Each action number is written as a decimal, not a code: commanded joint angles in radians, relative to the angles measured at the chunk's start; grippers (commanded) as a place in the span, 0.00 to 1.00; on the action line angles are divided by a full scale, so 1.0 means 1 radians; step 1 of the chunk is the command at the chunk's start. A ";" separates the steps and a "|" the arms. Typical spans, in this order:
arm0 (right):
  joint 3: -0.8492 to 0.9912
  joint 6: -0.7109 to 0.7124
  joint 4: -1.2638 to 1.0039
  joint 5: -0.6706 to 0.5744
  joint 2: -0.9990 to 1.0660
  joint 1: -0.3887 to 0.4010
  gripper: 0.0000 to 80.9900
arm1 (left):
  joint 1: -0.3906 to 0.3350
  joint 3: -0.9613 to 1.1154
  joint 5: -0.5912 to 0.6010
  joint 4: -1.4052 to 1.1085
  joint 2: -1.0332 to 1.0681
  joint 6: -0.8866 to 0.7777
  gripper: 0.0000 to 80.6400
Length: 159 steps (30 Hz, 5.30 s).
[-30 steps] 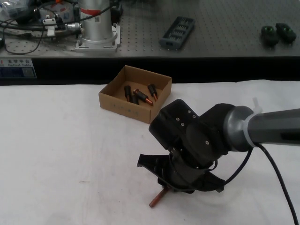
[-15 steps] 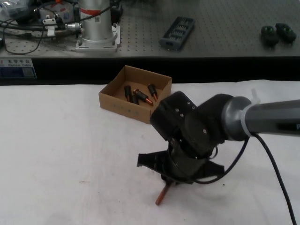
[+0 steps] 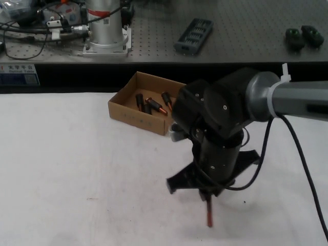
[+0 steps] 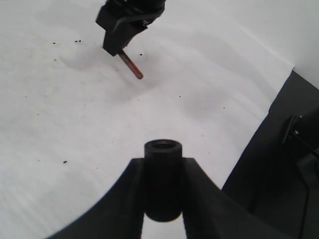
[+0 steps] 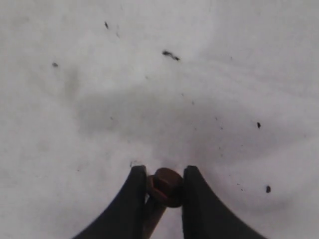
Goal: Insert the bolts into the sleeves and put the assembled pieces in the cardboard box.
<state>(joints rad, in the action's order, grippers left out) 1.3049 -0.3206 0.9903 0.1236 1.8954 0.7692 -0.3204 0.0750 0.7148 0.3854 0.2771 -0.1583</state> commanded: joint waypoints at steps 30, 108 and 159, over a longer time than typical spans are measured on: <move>-0.014 0.069 0.147 0.002 -0.002 0.014 0.51 | -0.002 0.004 0.009 -0.021 -0.007 0.008 0.01; -0.084 0.067 -0.341 0.549 -0.317 0.270 0.08 | -0.002 0.004 -0.016 -0.163 -0.007 0.001 0.01; -0.942 0.333 -1.892 -0.328 -0.703 0.161 0.08 | -0.164 0.053 -0.141 -1.543 1.111 -0.014 0.01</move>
<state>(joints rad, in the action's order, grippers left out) 0.3606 0.0150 -0.8052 -0.1712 1.1558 0.9413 -0.4708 0.1105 0.5562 -1.0460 1.3241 -0.1845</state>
